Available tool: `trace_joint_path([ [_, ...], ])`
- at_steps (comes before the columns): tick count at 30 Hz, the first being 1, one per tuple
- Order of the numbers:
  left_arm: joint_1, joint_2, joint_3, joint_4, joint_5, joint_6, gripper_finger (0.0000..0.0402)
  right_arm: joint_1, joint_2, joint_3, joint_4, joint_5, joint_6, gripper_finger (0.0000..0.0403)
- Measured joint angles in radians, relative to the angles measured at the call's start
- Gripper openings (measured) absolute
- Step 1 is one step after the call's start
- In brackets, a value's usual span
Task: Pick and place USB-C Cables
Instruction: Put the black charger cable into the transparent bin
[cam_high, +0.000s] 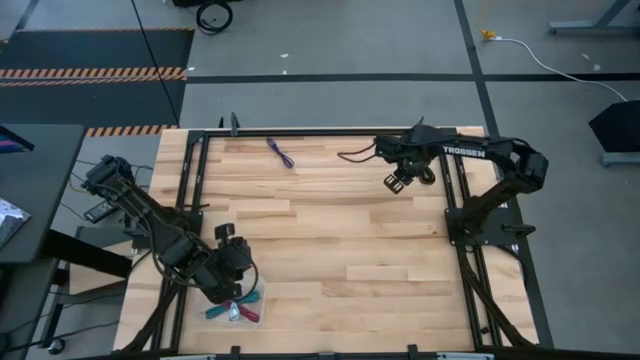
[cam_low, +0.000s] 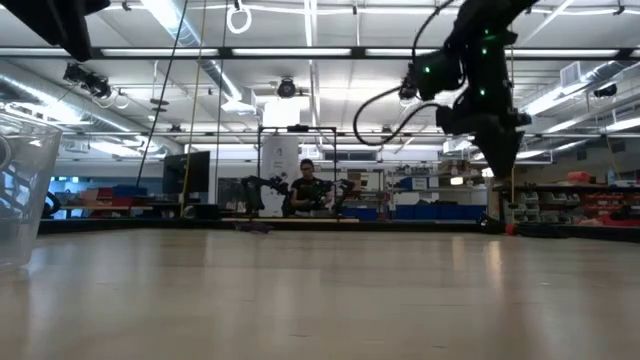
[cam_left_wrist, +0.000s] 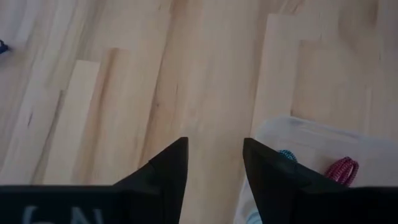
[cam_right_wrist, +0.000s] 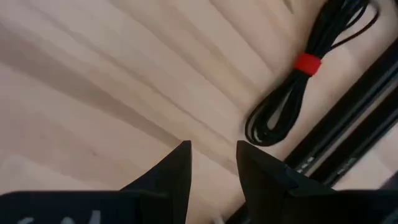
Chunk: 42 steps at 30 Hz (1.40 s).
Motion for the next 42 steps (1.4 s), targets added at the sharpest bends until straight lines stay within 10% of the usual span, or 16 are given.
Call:
trace_joint_path([
  [23,0.021,0.0,0.0,0.206,0.035,-0.005,0.0162,-0.356,0.001,-0.108,0.222,-0.016,-0.075,0.0133],
  [42,0.069,0.0,0.0,0.28,0.062,0.157,0.0162,-0.405,0.002,-0.303,0.39,-0.018,-0.118,0.0133],
])
